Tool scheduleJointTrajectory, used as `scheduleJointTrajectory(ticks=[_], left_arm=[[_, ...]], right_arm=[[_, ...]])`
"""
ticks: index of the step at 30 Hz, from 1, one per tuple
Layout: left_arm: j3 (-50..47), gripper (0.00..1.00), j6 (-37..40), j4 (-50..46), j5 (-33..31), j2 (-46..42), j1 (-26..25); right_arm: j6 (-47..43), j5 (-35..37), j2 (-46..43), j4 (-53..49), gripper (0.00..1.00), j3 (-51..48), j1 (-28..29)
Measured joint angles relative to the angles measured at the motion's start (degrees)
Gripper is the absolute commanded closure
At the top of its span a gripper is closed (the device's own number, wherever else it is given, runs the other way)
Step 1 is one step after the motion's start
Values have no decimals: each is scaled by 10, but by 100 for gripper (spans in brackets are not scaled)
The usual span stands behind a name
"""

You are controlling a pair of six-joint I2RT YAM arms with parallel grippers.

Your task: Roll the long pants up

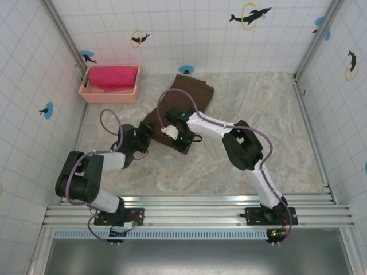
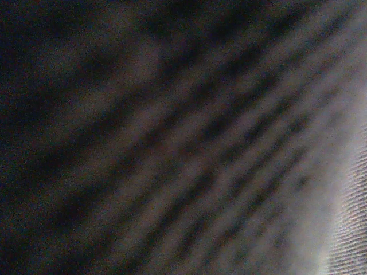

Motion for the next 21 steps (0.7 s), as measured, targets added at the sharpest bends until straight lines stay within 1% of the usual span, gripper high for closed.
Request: scheduleJointTrajectory(ticks=[2,10,13,15,17,19,20,21], left_arm=[[0,3,0,17,6,22,0],[-7,4,9,85,7,54,-2],[-9,6,14,150,9,92,-2],[-10,10,13,210,10,127,-2],[-12,16,11,274,11,163,-2],[-13,29,10,322,13,194,-2],[-13,39,9,345,13,211,-2],[-12,55,9,362,14,227,-2]], right_arm=[[2,-1,0,0,100,0,0],[8,-12,0,1,100,0,-4],[8,-14,0,0,100,0,-5],[8,-14,0,0,100,0,-5],[8,-15,0,0,100,0,-5],[8,-15,0,0,100,0,-5],[8,-15,0,0,100,0,-5],[8,-16,0,0,100,0,-5]])
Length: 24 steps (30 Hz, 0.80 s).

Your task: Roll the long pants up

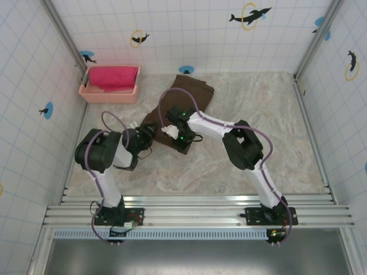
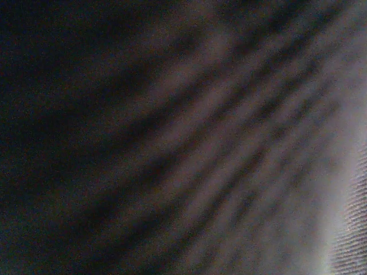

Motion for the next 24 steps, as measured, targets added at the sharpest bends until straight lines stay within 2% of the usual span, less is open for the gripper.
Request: scheduleJointTrajectory(ticks=[2,3,8,11,12,13,14,15,18,24], left_arm=[[1,79,2,12,4,23,0],[2,99,2,18,12,29,0],[14,100,4,4,31,30,0],[30,100,8,-49,36,17,0],[37,100,11,-74,38,11,0],[46,100,17,-113,38,0,0],[57,100,22,-156,38,-13,0],[65,100,27,-190,38,-23,0],[99,100,42,-317,36,-57,0],[198,100,84,-583,36,-95,0]], right_arm=[[0,-2,0,1,100,0,-1],[0,-3,0,1,100,0,-1],[1,-8,1,3,100,0,-2],[3,-8,1,3,99,0,-2],[3,-6,1,3,89,0,-2],[5,-4,0,3,71,0,-2],[8,-1,-1,2,59,0,-2],[8,1,-4,-1,53,0,-2],[15,38,-23,-5,3,-9,2],[23,137,-109,-8,1,-41,2]])
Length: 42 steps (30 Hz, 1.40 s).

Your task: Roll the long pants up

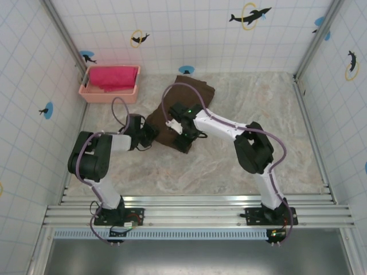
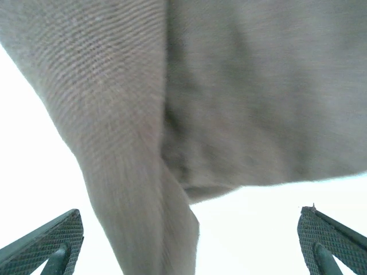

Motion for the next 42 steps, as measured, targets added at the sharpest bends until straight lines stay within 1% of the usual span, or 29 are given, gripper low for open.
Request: scheduleJointTrajectory(ticks=[4,7,13,17,20,26,35,38,42], left_arm=[[89,100,27,-179,1,4,0],[167,100,42,-291,7,29,0],[294,100,57,-456,6,95,0],[357,100,58,-534,3,131,0],[390,100,63,-572,2,151,0],[420,100,78,-617,-5,169,0],[427,100,89,-644,-7,179,0],[433,100,93,-649,-7,183,0],[443,100,96,-658,-6,191,-1]], right_arm=[[3,78,-72,6,1,-3,16],[-2,137,-96,11,1,-1,56],[-8,222,-62,23,1,2,159],[-4,258,-18,28,1,7,183],[-1,295,11,30,1,14,183],[-3,379,52,38,1,28,176],[-15,449,92,60,1,30,163],[-20,469,97,73,1,24,165],[-24,515,111,98,0,6,178]])
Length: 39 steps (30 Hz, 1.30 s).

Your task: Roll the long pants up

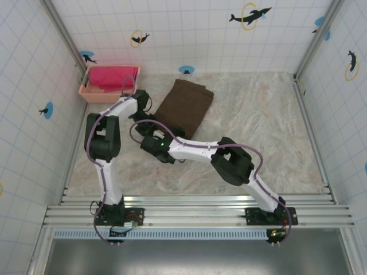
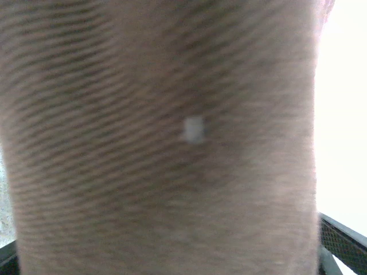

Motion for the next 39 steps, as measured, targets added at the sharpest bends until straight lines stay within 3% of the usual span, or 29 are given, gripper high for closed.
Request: scheduleJointTrajectory(ticks=[7,10,13,15,16,17,21,23,25,26,33,39], left_arm=[[13,100,0,-10,-1,7,0],[13,100,0,-10,-1,7,0],[12,100,0,-10,-1,7,0],[12,100,0,-10,-1,7,0],[12,100,0,-10,-1,7,0],[11,100,0,-10,-1,7,-1],[2,100,10,5,1,5,-5],[-10,61,25,24,6,-2,-4],[-20,17,51,41,3,-14,-4],[-24,3,64,46,-2,-21,-4],[-44,3,156,72,-65,-108,-4],[-133,3,180,125,-102,-194,-4]], right_arm=[[13,85,26,27,12,-42,36],[22,93,33,31,37,-45,36],[33,104,51,38,49,-46,36],[35,106,57,40,73,-46,36],[36,102,61,43,91,-46,35],[33,99,64,45,100,-46,35],[31,81,68,52,100,-45,29],[24,66,62,51,100,-45,23],[15,22,48,47,100,-45,11],[11,-1,40,45,100,-45,4],[-24,-243,-13,7,100,-29,-95],[-49,-393,-17,-48,100,9,-169]])
